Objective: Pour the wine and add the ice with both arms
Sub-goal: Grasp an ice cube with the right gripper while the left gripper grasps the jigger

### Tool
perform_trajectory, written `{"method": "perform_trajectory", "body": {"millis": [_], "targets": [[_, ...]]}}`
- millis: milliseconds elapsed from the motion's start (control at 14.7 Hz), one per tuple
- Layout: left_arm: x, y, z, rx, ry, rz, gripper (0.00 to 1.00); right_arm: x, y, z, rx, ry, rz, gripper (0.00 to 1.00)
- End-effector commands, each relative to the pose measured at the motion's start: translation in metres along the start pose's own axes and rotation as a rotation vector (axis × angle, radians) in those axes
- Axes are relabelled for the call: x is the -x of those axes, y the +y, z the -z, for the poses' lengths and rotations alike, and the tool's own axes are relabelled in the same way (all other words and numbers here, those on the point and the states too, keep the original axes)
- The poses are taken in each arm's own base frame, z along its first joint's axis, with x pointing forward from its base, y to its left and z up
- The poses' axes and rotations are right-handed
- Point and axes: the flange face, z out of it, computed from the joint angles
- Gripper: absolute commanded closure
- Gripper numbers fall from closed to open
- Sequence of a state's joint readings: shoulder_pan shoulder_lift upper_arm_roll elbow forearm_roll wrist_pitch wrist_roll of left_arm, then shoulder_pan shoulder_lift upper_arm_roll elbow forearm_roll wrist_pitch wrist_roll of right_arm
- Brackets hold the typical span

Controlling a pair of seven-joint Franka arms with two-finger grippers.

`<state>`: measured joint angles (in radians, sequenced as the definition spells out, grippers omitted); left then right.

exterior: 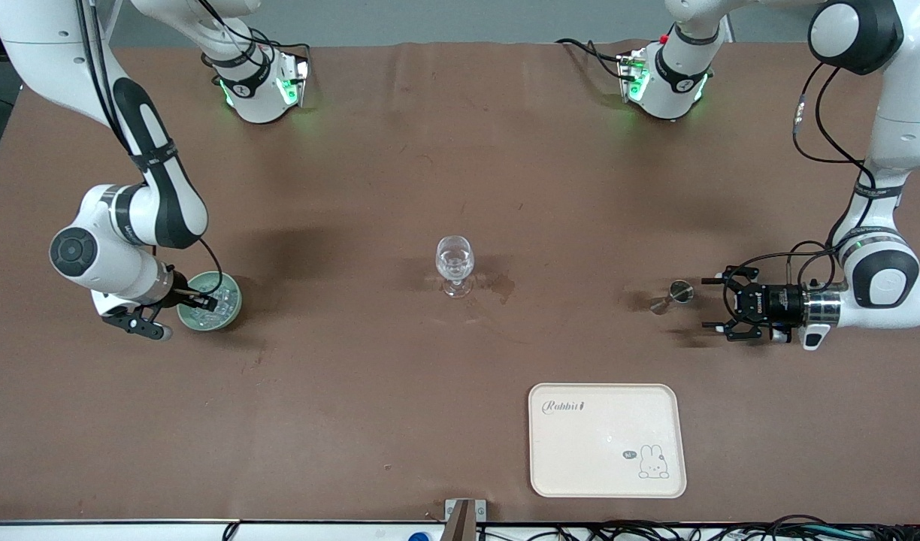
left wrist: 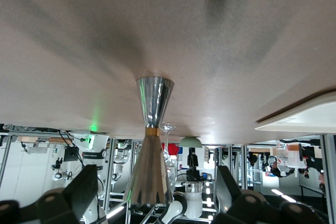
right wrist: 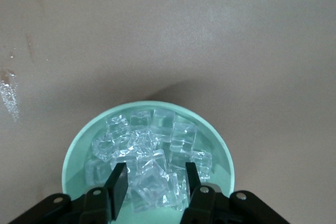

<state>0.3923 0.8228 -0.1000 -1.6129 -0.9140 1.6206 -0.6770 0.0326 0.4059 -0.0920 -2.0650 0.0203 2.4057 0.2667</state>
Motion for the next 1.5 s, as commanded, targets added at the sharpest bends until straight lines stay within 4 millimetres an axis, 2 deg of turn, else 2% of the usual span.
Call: {"method": "perform_trajectory", "body": {"millis": [0, 68, 136, 204, 272, 612, 749, 885, 1021, 1225, 1429], "targets": [[-0.005, -0.001, -0.008, -0.002, -0.031, -0.029, 0.05, 0.009, -0.002, -0.003, -0.008, -0.016, -0.047, 0.54], [-0.007, -0.001, -0.01, -0.001, -0.036, -0.028, 0.06, 0.009, -0.003, -0.004, -0.008, -0.016, -0.047, 0.63], [-0.01, -0.001, -0.014, -0.004, -0.041, -0.024, 0.07, 0.008, -0.002, -0.002, -0.009, -0.013, -0.049, 0.79], [-0.012, -0.001, -0.017, -0.008, -0.045, -0.022, 0.07, 0.007, 0.0, -0.002, -0.009, -0.013, -0.052, 0.9], [-0.015, -0.002, -0.019, -0.006, -0.049, -0.017, 0.09, 0.007, 0.0, -0.001, -0.009, -0.015, -0.053, 0.96], [-0.014, 0.001, -0.032, -0.009, -0.062, -0.015, 0.16, 0.005, 0.001, 0.004, -0.007, -0.027, -0.055, 0.98], [-0.019, 0.001, -0.038, -0.013, -0.068, -0.008, 0.17, 0.0, -0.001, 0.02, -0.004, -0.044, -0.052, 0.99], [-0.02, 0.001, -0.041, -0.01, -0.076, -0.008, 0.25, -0.008, -0.002, 0.046, -0.008, -0.042, -0.049, 1.0], [-0.022, 0.001, -0.045, -0.015, -0.079, -0.008, 0.27, -0.015, -0.002, 0.073, -0.013, -0.039, -0.04, 1.0], [-0.024, 0.001, -0.047, -0.017, -0.083, -0.004, 0.32, -0.023, -0.004, 0.129, -0.021, -0.029, -0.003, 1.0], [-0.026, 0.0, -0.049, -0.017, -0.084, -0.002, 0.36, -0.02, -0.001, 0.188, -0.03, -0.023, 0.066, 1.0]]}}
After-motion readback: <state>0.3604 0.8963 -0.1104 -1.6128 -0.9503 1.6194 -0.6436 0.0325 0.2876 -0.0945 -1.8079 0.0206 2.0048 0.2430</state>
